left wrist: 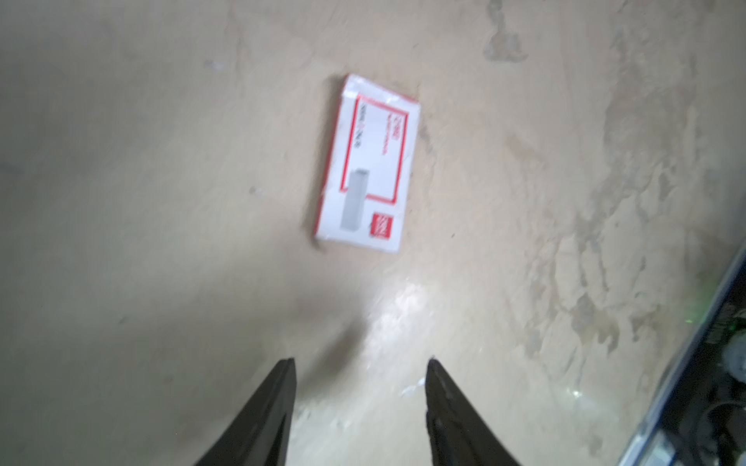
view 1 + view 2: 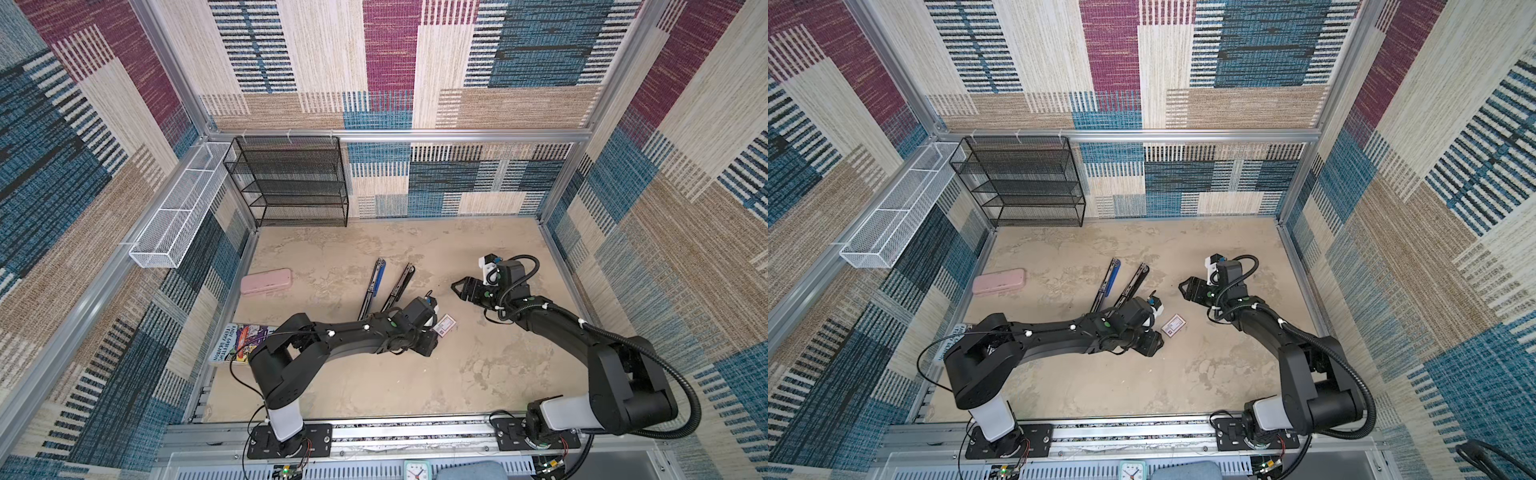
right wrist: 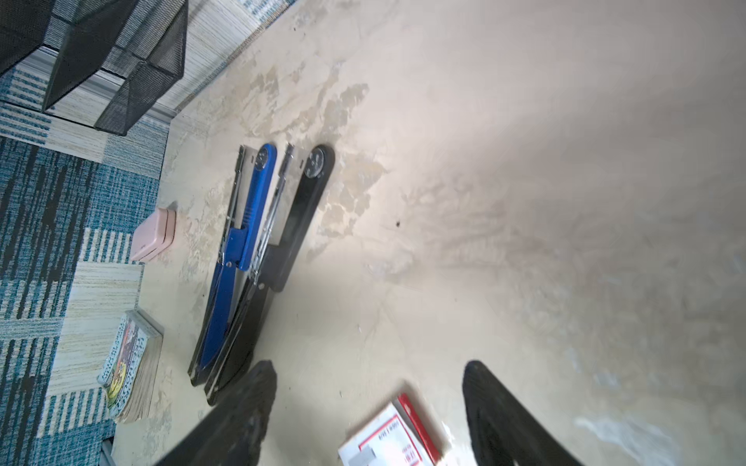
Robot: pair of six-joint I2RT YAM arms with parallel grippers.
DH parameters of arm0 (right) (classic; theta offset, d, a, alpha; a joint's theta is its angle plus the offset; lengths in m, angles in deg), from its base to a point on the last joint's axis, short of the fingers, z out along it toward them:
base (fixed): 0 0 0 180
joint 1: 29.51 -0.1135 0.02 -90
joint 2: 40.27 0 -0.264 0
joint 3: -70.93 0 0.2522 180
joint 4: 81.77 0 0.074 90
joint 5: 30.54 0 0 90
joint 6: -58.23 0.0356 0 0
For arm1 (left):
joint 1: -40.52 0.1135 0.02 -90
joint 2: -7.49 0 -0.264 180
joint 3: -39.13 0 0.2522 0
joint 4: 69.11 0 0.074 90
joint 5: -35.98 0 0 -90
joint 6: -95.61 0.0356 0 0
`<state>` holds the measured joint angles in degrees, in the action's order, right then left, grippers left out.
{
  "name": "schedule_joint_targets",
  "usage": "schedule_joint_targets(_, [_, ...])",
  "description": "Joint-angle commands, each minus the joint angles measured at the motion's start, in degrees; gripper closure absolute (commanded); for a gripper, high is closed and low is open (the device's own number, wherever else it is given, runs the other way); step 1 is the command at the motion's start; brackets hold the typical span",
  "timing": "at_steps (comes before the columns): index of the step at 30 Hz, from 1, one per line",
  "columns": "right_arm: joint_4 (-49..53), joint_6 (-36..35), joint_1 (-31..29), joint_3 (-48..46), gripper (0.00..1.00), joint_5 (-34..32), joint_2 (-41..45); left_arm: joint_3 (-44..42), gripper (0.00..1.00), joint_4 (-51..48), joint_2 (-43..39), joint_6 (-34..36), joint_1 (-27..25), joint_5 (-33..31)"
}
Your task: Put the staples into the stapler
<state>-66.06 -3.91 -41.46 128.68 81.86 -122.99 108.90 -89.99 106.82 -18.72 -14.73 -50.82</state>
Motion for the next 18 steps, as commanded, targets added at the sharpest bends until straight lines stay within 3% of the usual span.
schedule_joint_targets(1, [0.91, -2.59, -1.09, 5.15, 0.24, 0.02, -4.85, -4.60, 0.44, -1.08, -4.24, -3.86, 0.05, -6.64])
schedule_joint_targets(5, [1.58, -3.76, -2.99, 14.19, 0.25, 0.49, -13.61, -9.27, 0.42, -2.43, -6.97, -7.88, 1.05, -11.82])
schedule_joint_targets(18, [12.63, -7.14, -7.13, 52.43, 0.29, 4.21, -44.56, -11.43, 0.43, -3.43, -6.15, -12.20, 6.74, -15.84])
